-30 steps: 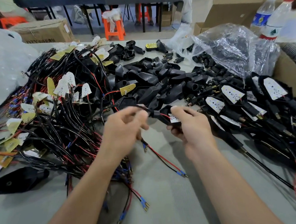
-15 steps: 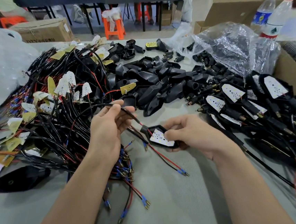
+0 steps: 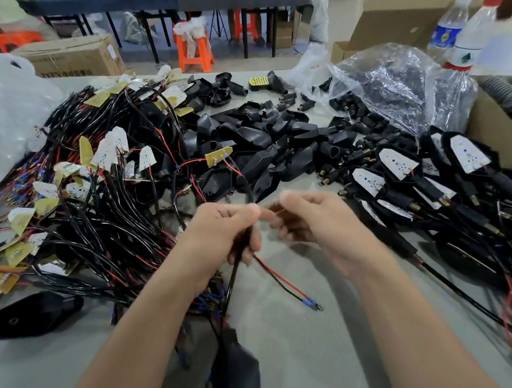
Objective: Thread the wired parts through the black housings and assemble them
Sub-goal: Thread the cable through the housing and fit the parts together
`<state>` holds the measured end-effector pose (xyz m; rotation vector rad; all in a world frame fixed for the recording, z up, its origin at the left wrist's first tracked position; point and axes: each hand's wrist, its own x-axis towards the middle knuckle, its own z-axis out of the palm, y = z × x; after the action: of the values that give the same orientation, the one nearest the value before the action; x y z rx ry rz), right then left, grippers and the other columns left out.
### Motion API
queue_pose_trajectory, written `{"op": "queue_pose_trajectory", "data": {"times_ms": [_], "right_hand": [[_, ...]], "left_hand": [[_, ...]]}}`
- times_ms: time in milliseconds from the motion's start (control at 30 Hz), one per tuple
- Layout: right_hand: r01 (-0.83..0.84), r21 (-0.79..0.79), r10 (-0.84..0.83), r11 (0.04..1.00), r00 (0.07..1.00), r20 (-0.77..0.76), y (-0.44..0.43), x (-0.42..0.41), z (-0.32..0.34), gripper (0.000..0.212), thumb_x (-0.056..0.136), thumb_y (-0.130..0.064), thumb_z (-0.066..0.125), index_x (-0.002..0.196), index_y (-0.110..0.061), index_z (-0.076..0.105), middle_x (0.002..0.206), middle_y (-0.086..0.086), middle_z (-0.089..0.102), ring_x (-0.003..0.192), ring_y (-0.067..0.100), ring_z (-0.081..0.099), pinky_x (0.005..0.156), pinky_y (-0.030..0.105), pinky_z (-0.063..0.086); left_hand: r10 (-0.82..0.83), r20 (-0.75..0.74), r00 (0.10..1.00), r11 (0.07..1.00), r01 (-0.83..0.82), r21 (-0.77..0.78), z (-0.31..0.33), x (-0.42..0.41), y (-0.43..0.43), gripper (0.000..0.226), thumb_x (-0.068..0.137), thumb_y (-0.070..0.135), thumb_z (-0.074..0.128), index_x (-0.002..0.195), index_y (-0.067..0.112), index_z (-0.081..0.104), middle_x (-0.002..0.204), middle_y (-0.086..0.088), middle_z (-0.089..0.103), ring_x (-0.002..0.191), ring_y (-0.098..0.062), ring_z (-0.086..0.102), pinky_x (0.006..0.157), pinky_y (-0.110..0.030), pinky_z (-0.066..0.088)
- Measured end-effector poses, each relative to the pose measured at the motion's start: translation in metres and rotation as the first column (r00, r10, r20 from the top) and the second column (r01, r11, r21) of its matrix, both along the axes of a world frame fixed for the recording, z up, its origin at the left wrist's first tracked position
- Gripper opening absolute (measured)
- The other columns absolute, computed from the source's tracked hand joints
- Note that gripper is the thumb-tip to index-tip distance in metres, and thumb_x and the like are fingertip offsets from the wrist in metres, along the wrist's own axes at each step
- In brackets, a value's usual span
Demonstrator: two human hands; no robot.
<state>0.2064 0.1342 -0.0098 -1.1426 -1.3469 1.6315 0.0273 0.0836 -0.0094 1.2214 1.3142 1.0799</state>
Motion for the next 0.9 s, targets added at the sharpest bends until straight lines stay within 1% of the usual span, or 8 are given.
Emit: {"op": "queue_pose_trajectory", "data": {"times_ms": [200, 300, 433, 600, 667, 733, 800, 900], "right_hand": [[0.085, -0.093, -0.104, 0.992, 0.969, -0.223, 0.002, -0.019, -0.002, 0.024, 0.105, -0.021, 0.052, 0.102, -0.011, 0.073, 0.085, 0.008, 0.076, 0.069, 0.016, 0.068, 0.064, 0.026, 0.055], [0.072, -0.097, -0.095, 0.993, 0.963, -0.254, 0.006, -0.019, -0.002, 0.019, 0.103, -0.012, 0.054, 0.100, -0.010, 0.073, 0.076, 0.005, 0.073, 0.064, 0.014, 0.063, 0.063, 0.022, 0.054], [0.262, -0.152, -0.299, 0.953, 0.894, -0.334, 0.013, -0.015, -0.001, 0.019, 0.101, -0.003, 0.056, 0.090, -0.007, 0.071, 0.062, 0.003, 0.067, 0.053, 0.011, 0.059, 0.059, 0.020, 0.051], [0.400, -0.189, -0.443, 0.897, 0.806, -0.392, 0.017, -0.013, -0.004, 0.017, 0.100, -0.003, 0.058, 0.089, -0.008, 0.070, 0.059, 0.002, 0.067, 0.047, 0.009, 0.057, 0.051, 0.018, 0.047], [0.368, -0.184, -0.410, 0.912, 0.837, -0.362, 0.018, -0.012, -0.005, 0.018, 0.101, -0.003, 0.057, 0.089, -0.007, 0.069, 0.060, 0.002, 0.066, 0.046, 0.007, 0.055, 0.047, 0.016, 0.046], [0.251, -0.167, -0.291, 0.953, 0.910, -0.295, 0.017, -0.012, -0.004, 0.017, 0.102, -0.003, 0.055, 0.092, -0.005, 0.068, 0.064, 0.006, 0.065, 0.044, 0.006, 0.053, 0.045, 0.016, 0.044], [0.090, -0.127, -0.117, 0.988, 0.969, -0.218, 0.013, -0.015, -0.005, 0.014, 0.103, -0.002, 0.053, 0.097, -0.004, 0.066, 0.067, 0.007, 0.066, 0.043, 0.006, 0.052, 0.043, 0.017, 0.042], [-0.084, -0.065, 0.073, 0.994, 0.985, -0.154, 0.004, -0.022, -0.007, 0.007, 0.101, 0.000, 0.054, 0.096, -0.005, 0.057, 0.063, 0.006, 0.068, 0.043, 0.009, 0.055, 0.043, 0.020, 0.044]], "left_hand": [[-0.178, -0.131, 0.975, 0.983, 0.170, -0.071, -0.007, 0.015, -0.004, 0.033, 0.105, 0.021, 0.058, 0.082, 0.012, 0.079, 0.055, -0.009, 0.064, 0.040, -0.016, 0.050, 0.043, -0.022, 0.038], [-0.209, -0.179, 0.961, 0.977, 0.196, -0.088, -0.010, 0.018, -0.003, 0.029, 0.100, 0.018, 0.062, 0.078, 0.013, 0.080, 0.054, -0.010, 0.064, 0.038, -0.016, 0.048, 0.041, -0.020, 0.037], [-0.258, -0.239, 0.936, 0.966, 0.246, -0.079, -0.010, 0.015, -0.002, 0.028, 0.099, 0.017, 0.063, 0.078, 0.012, 0.081, 0.057, -0.009, 0.068, 0.045, -0.017, 0.047, 0.045, -0.020, 0.039], [-0.509, -0.110, 0.854, 0.853, 0.483, -0.200, 0.000, 0.003, -0.003, 0.028, 0.097, 0.029, 0.062, 0.086, 0.013, 0.082, 0.072, -0.013, 0.075, 0.054, -0.014, 0.063, 0.052, -0.021, 0.050], [-0.379, -0.061, 0.924, 0.915, 0.363, -0.176, -0.001, 0.006, -0.002, 0.030, 0.101, 0.028, 0.061, 0.090, 0.011, 0.082, 0.082, -0.016, 0.078, 0.060, -0.017, 0.069, 0.055, -0.022, 0.054], [-0.018, 0.033, 0.999, 0.994, 0.021, -0.110, -0.007, 0.010, 0.002, 0.027, 0.105, 0.024, 0.058, 0.100, 0.010, 0.080, 0.086, -0.015, 0.078, 0.067, -0.019, 0.072, 0.057, -0.022, 0.057], [0.238, 0.110, 0.965, 0.971, -0.234, -0.048, -0.011, 0.010, 0.010, 0.022, 0.105, 0.020, 0.058, 0.108, 0.011, 0.077, 0.090, -0.013, 0.079, 0.075, -0.018, 0.075, 0.063, -0.024, 0.059], [0.184, 0.164, 0.969, 0.983, -0.182, -0.027, -0.013, 0.007, 0.017, 0.022, 0.104, 0.017, 0.059, 0.103, 0.014, 0.080, 0.082, -0.009, 0.075, 0.077, -0.021, 0.073, 0.073, -0.030, 0.061]]}}
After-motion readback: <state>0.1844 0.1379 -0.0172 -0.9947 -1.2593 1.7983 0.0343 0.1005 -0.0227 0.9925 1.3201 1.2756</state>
